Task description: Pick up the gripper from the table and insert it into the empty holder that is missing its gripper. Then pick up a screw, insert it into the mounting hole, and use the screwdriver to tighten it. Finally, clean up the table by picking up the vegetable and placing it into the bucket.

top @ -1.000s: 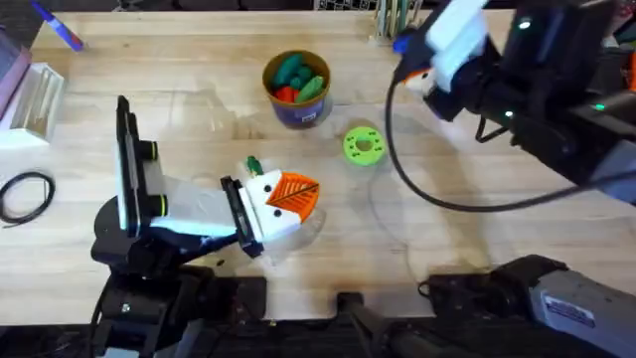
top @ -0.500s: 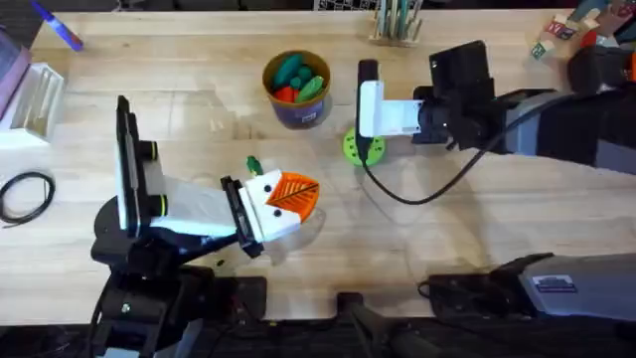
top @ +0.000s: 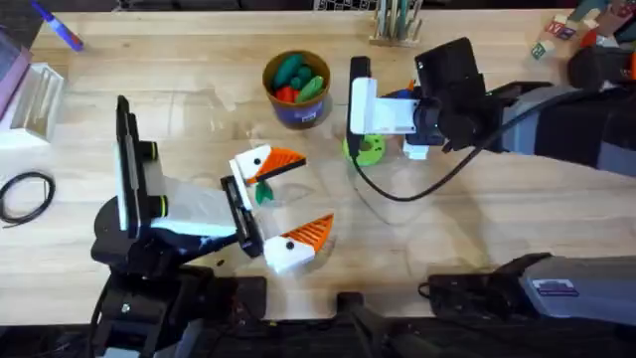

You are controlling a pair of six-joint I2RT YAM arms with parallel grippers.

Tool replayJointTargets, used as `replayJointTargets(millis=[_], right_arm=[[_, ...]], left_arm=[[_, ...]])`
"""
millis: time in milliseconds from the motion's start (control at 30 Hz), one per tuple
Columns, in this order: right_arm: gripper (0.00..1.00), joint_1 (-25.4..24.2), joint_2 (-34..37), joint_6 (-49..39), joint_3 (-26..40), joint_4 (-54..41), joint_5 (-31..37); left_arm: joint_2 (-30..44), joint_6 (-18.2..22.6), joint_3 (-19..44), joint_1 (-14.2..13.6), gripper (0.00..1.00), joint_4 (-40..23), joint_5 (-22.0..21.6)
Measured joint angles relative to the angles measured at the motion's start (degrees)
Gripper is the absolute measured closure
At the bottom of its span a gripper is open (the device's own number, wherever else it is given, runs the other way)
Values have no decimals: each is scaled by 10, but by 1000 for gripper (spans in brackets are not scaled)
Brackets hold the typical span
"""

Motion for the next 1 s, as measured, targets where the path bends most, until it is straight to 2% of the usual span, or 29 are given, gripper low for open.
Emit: replayJointTargets(millis=[167, 233, 300, 367, 467, 700, 833, 900, 1000], right_arm=[[86, 3, -18, 122, 2, -51, 3], [86, 3, -25, 176, 11, -92, -1], [86, 3, -31, 222, 24, -127, -6], [85, 3, -38, 256, 38, -145, -9], [85, 3, -56, 288, 62, -145, -13], [84, -3, -93, 335, 107, -145, -22], [84, -18, -106, 373, 121, -145, -55], [84, -27, -116, 391, 124, -145, -87], [84, -38, -130, 414, 125, -145, -144]], left_arm=[[0, -1, 0, 0, 14, 7, -2], [0, -11, -1, 0, 14, 30, -7], [0, -38, 3, 0, 15, 33, -33], [0, -62, 16, 0, 15, 3, -71], [0, -83, 59, 0, 15, -73, -130], [20, -79, 240, 0, 16, -342, -317], [97, -77, 335, 0, 15, -446, -416], [155, -77, 373, 0, 15, -482, -454], [252, -77, 412, 0, 15, -500, -486]])
